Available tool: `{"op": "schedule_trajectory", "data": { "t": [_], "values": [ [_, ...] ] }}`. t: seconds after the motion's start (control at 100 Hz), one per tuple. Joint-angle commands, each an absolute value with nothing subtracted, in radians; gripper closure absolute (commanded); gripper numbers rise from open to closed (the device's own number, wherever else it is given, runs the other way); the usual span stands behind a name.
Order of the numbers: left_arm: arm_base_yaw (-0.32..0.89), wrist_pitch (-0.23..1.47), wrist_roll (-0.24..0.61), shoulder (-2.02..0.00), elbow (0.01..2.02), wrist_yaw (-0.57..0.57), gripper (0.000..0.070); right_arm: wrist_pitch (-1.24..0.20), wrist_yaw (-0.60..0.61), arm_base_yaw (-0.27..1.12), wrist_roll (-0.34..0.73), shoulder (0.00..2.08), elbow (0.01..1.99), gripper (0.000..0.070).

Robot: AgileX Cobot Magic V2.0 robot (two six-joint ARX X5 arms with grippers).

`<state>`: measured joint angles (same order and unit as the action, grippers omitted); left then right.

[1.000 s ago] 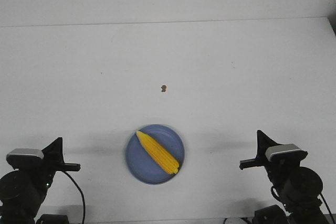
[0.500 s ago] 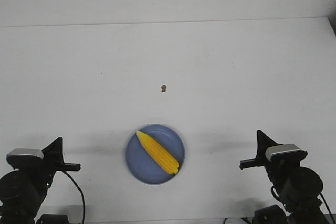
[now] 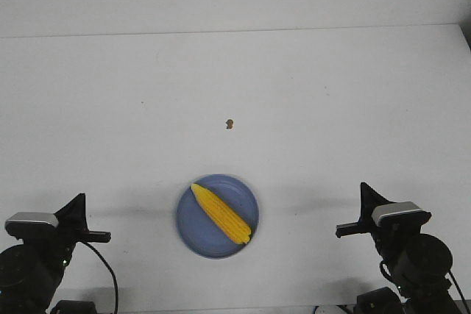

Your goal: Place corn on plate with both arms

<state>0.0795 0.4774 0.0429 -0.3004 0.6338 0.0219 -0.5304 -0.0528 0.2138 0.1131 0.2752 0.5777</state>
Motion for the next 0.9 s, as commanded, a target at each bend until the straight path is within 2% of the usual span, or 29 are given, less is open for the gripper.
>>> {"op": "schedule_trajectory", "data": {
  "t": [0.0, 0.22, 0.42, 0.72, 0.89],
  "values": [
    [0.078, 0.455, 0.039, -0.296, 0.635, 0.018, 0.0687, -0.516, -0.053, 0.215, 0.128, 0.275, 0.589, 0.0699],
    [0.078, 0.240, 0.040, -0.233, 0.514, 0.018, 0.0687, -0.516, -0.053, 0.215, 0.128, 0.275, 0.589, 0.0699],
    [0.078, 0.126, 0.038, -0.146, 0.368, 0.018, 0.0687, -0.516, -0.053, 0.215, 0.128, 0.275, 0.589, 0.0699],
    [0.078, 0.115, 0.038, -0.001, 0.202, 0.018, 0.0687, -0.516, -0.053, 0.215, 0.128, 0.275, 0.589, 0.0699],
    [0.071, 0.096, 0.038, -0.003, 0.177, 0.018, 0.0687, -0.516, -0.053, 0.215, 0.128, 0.275, 0.589, 0.0699]
  ]
}}
